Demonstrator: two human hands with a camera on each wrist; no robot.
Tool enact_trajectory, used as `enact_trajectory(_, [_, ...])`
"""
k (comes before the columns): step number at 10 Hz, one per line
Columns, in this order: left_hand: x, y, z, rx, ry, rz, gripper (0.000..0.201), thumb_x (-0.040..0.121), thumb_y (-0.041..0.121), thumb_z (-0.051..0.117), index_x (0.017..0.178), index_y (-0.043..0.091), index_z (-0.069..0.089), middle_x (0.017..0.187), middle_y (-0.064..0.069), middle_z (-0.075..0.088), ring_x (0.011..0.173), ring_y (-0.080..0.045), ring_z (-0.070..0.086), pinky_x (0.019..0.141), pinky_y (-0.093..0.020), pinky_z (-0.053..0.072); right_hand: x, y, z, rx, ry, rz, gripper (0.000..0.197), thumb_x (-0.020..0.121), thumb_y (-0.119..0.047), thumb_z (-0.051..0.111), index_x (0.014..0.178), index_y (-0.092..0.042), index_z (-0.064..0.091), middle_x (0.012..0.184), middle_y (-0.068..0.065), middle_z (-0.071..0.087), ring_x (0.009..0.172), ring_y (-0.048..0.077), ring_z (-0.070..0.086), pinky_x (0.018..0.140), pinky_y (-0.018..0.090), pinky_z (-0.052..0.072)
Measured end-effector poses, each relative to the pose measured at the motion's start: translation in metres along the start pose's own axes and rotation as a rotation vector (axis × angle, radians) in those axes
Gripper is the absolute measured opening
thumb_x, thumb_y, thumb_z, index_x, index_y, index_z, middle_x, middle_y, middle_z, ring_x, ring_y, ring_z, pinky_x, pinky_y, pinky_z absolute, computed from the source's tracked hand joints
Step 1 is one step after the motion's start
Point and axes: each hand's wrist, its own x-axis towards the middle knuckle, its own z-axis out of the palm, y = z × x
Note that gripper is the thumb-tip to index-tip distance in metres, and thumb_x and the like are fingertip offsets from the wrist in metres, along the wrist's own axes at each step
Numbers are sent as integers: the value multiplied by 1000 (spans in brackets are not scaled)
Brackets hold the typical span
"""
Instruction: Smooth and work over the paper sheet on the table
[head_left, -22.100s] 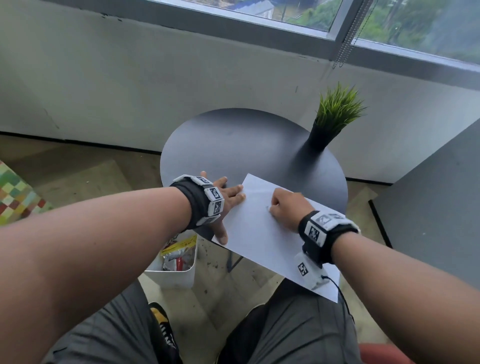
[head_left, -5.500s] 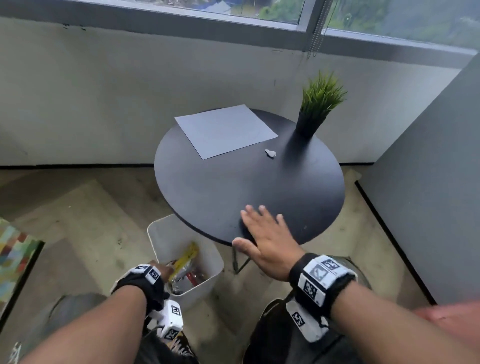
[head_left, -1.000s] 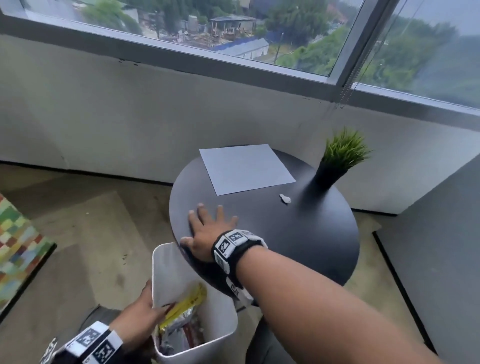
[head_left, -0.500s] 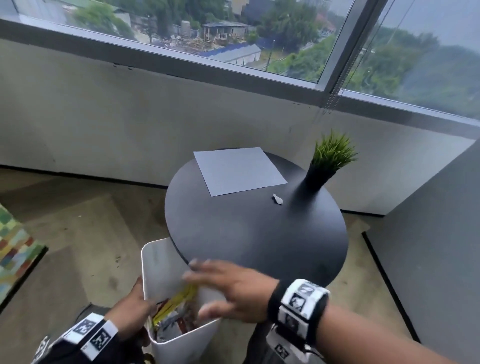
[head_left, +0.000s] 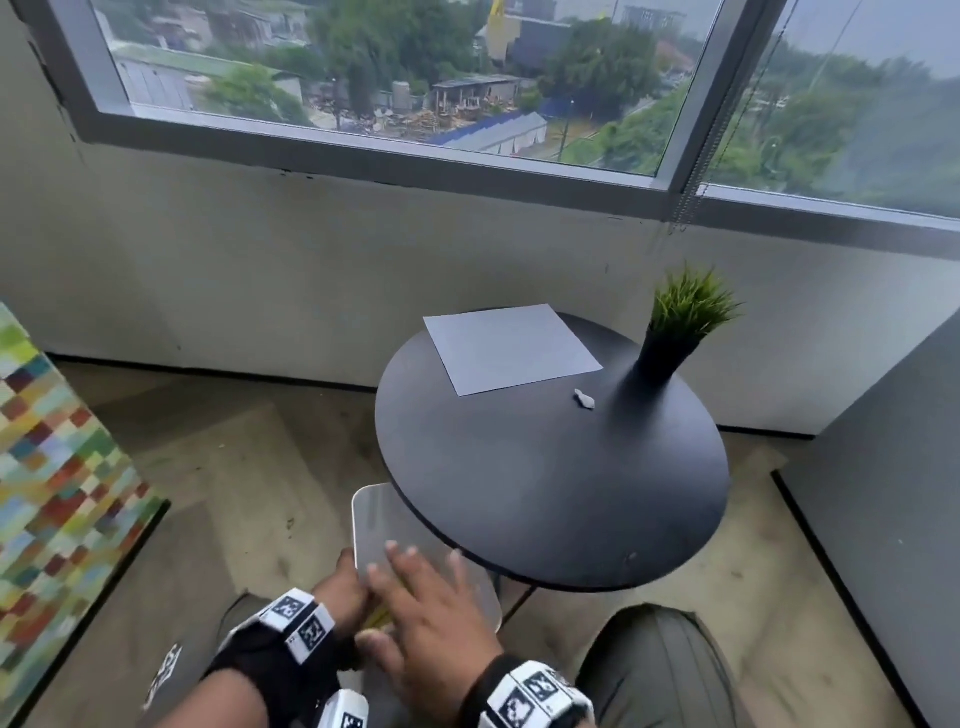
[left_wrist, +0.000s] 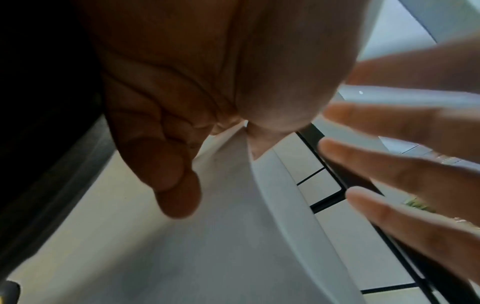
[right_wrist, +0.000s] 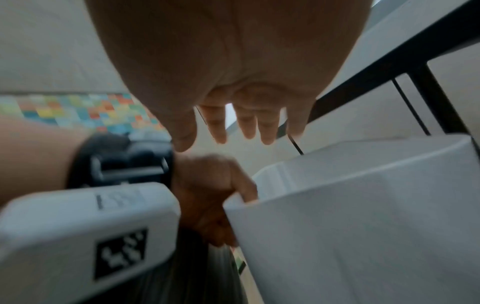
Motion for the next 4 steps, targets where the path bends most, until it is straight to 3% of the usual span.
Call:
enact_trajectory(1, [2, 8, 1, 72, 20, -16, 82, 66, 54, 68, 140, 27, 44, 119, -8, 69, 100, -22, 70, 84, -40, 60, -15, 23, -22, 264, 178, -83, 54, 89, -56, 47, 140, -40, 44, 153, -18, 31, 138, -4, 26, 119, 24, 18])
enact_trajectory(2, [-27, 48, 0, 251, 28, -31, 71, 81, 33, 61, 147, 25, 34, 126, -15, 65, 89, -25, 62, 72, -28, 50, -26, 86, -60, 287, 401, 136, 32, 86, -54, 51, 109, -38, 66, 110, -23, 66, 103, -7, 59, 94, 24, 47])
enact_trajectory(3, [-11, 51, 5, 225, 48, -15, 93, 63, 39, 55, 151, 19, 36, 127, -16, 65, 94, -28, 61, 73, -26, 47, -40, 155, -98, 156, 364, 476, 11, 86, -50, 58, 89, -40, 61, 90, -21, 69, 91, 3, 64, 84, 29, 49])
enact_trajectory(4, [44, 15, 19, 200, 61, -57, 127, 46, 61, 71, 157, 17, 27, 140, -15, 58, 117, -32, 61, 90, -33, 49, -51, 199, -107, 192, 297, 627, 10, 83, -49, 62, 89, -43, 57, 79, -20, 68, 76, 0, 63, 78, 25, 51])
